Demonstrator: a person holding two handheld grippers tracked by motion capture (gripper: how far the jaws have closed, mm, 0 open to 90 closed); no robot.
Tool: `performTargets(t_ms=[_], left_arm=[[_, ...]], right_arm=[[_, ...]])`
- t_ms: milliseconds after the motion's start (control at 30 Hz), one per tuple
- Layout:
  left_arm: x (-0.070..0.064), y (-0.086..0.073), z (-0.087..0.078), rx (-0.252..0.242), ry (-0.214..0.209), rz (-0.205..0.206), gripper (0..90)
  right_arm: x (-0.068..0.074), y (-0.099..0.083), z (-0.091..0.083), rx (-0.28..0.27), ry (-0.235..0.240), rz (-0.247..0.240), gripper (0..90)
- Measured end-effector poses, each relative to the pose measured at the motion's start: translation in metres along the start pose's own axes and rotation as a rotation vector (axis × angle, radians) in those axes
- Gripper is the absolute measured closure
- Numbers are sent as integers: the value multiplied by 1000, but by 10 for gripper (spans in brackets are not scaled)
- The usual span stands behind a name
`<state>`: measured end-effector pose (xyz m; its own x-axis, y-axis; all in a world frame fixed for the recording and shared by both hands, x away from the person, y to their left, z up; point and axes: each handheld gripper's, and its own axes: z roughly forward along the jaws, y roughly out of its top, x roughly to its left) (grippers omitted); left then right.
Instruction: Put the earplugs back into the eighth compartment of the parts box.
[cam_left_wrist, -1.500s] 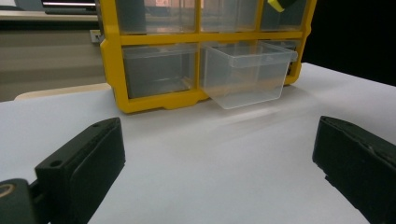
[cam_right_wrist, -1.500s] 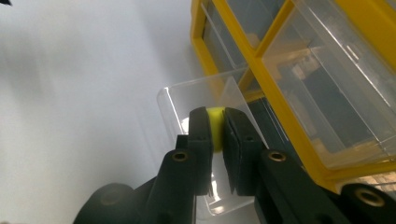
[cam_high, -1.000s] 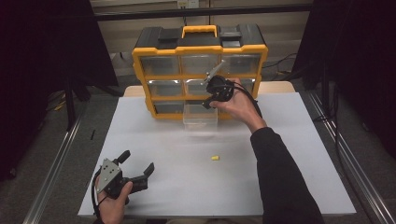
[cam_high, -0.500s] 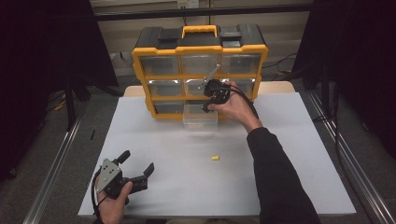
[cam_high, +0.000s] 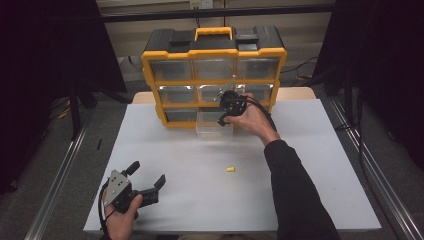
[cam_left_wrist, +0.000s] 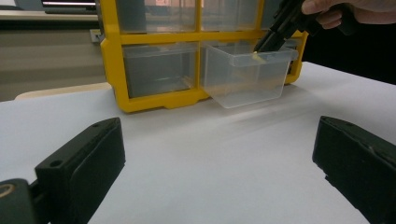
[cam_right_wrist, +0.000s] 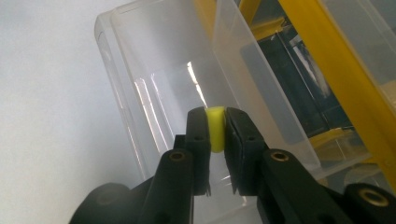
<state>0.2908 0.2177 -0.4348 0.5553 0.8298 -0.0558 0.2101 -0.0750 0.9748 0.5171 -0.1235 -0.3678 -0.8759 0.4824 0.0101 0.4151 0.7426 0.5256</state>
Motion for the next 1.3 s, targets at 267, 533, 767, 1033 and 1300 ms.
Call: performTargets(t_ms=[267, 533, 767, 1033, 1300], left_arm=[[0, 0, 0, -2, 0, -3, 26], [0, 0, 0, -3, -1, -2, 25], [0, 0, 0, 0, 2, 1, 26], [0, -1, 0, 3, 4, 0, 25], [0, 0, 0, -3, 5, -11, 25]], right_arm=[[0, -1, -6, -32, -29, 15, 579], [3, -7, -23, -112, -61, 40, 306], [7, -20, -34, -240, -101, 79, 121], [13, -37, -45, -302, -115, 97, 75], [27, -53, -50, -325, -100, 89, 74]])
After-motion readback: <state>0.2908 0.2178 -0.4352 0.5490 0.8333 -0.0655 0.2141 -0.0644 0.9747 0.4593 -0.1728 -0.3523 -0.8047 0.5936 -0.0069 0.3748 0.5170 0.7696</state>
